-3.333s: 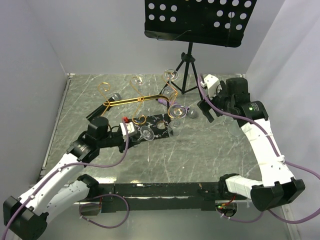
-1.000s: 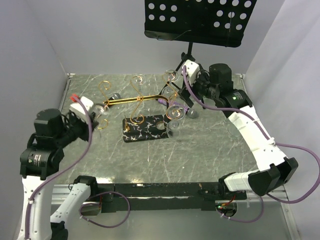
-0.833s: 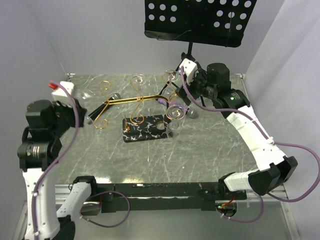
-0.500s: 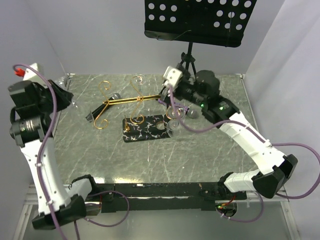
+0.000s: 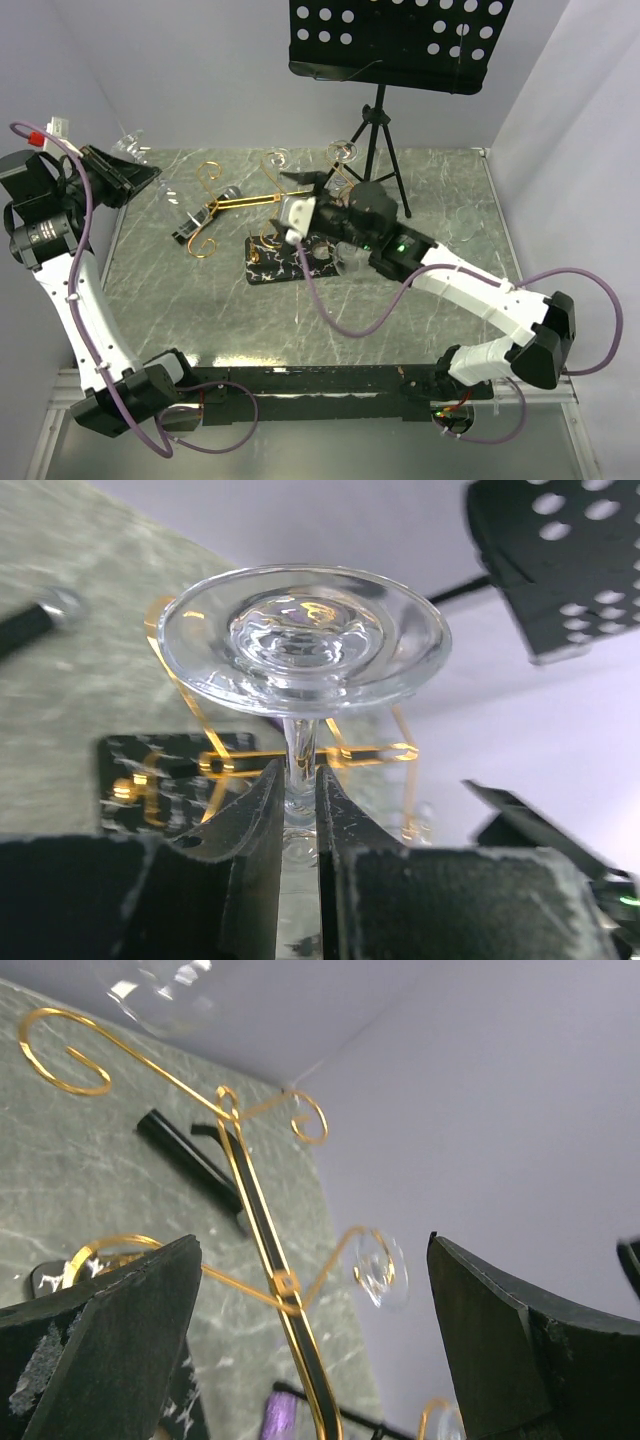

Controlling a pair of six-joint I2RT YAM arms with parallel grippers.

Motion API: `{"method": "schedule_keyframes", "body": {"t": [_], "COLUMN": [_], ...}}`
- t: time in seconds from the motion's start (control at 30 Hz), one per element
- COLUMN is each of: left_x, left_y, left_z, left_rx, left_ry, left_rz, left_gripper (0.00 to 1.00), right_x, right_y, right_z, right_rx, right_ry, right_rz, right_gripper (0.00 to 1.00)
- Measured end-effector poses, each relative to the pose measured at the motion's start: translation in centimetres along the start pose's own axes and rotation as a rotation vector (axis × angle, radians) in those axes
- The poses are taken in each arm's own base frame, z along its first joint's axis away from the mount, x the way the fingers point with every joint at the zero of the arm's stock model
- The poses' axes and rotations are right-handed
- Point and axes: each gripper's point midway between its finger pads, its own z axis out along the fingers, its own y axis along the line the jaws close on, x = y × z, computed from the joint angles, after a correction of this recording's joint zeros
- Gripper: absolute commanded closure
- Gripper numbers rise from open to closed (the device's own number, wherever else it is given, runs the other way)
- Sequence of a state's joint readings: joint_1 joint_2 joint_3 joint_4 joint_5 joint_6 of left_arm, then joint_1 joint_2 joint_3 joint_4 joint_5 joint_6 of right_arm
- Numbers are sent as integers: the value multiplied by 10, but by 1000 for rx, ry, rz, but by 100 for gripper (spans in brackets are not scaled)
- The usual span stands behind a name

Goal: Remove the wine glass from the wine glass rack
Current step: Place the wine glass at the center of the board.

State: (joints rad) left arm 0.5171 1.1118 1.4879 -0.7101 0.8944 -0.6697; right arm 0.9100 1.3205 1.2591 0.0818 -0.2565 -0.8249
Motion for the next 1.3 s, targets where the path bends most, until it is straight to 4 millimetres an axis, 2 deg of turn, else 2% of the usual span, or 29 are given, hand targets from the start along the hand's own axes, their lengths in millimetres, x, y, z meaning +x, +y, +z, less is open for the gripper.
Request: {"method": "schedule_keyframes", "body": {"t": [0.17,0.37,0.6,0.77,0.93,1.13,1.3], "left_x": [1,-3,-5,-5,-2,0,-1], "left_y": [-7,1,3,9,13,9,9], "left_z": [9,19,22,28,36,37,37], "left_rx": [93,102,97,90,85,94,94], "left_ry": [67,107,118,138,162,176,175], "left_rz": [-109,-205,-251,-294,-331,-343,-353], "left_gripper": [99,99,99,99,99,99,99], "right_x": [-16,-14,-17,-12,-16,-42,-45], "right_y": [25,45,39,57,63,34,33], "right_z": [28,66,107,133,143,141,142], "right_rx": [-10,10,144,141,154,242,242], "right_ry": [-82,-128,-161,-166,-166,-179,-172], "right_rz": [-126,-284,-423,-477,-504,-495,-488], "right_gripper": [0,0,0,0,0,0,0]}}
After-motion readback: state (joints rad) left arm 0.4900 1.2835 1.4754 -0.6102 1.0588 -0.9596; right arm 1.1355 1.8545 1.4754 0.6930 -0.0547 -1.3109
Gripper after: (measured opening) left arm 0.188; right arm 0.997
